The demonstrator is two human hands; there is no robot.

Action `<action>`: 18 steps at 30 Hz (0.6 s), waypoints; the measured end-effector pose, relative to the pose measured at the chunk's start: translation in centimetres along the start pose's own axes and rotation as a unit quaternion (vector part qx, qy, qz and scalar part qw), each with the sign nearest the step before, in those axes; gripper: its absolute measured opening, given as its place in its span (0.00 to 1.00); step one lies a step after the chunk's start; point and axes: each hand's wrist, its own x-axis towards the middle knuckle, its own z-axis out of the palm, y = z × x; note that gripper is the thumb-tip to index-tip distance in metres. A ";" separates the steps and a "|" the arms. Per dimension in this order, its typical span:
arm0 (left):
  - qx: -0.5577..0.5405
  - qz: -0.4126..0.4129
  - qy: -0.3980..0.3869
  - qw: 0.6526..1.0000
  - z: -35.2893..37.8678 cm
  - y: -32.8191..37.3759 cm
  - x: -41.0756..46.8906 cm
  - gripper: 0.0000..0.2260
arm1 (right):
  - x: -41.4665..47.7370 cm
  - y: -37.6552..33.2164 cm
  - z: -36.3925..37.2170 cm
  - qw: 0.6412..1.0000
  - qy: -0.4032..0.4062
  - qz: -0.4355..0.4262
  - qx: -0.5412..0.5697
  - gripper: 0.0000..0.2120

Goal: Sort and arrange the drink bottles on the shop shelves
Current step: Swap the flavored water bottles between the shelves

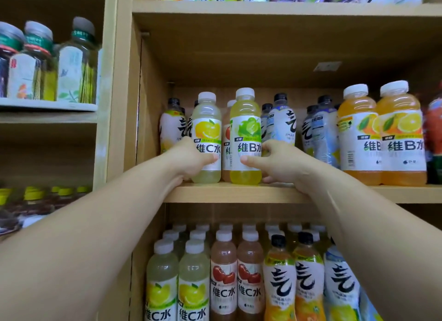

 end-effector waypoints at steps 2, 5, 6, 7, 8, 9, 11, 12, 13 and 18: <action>-0.013 0.002 0.007 1.000 -0.2 -0.1 -0.3 0.13 | 0.1 -0.1 0.0 1.000 -0.009 0.000 -0.007 0.16; -0.010 0.022 0.043 0.999 -0.4 0.1 -1.4 0.13 | 0.3 -0.4 0.0 0.999 -0.010 0.009 0.033 0.14; -0.010 0.032 0.060 0.998 -0.5 0.4 -2.1 0.13 | 0.4 -0.4 0.1 0.999 -0.010 0.012 0.038 0.15; -0.018 0.042 0.082 0.996 -0.6 0.6 -2.9 0.15 | 0.5 -0.3 0.1 0.999 -0.011 0.013 0.040 0.16; -0.032 0.050 0.101 0.993 -0.8 1.0 -3.8 0.15 | 0.6 -0.2 0.2 0.999 -0.012 0.014 0.042 0.17; -0.052 0.059 0.117 0.990 -0.9 1.3 -4.8 0.15 | 0.7 -0.2 0.2 0.999 -0.014 0.014 0.045 0.17; -0.089 0.093 0.138 0.982 -1.2 1.8 -7.1 0.13 | 0.6 -0.1 0.1 0.999 -0.018 0.009 0.044 0.17; -0.104 0.112 0.149 0.977 -1.3 2.3 -8.5 0.14 | 0.4 -0.2 0.1 0.999 -0.014 0.003 0.038 0.17; -0.117 0.127 0.160 0.972 -1.5 2.4 -9.7 0.16 | 0.2 -0.4 0.1 1.000 -0.004 -0.004 0.030 0.18; -0.173 0.158 0.139 0.962 -2.4 2.2 -15.8 0.20 | -1.0 -0.9 -0.2 0.996 0.076 -0.035 -0.018 0.19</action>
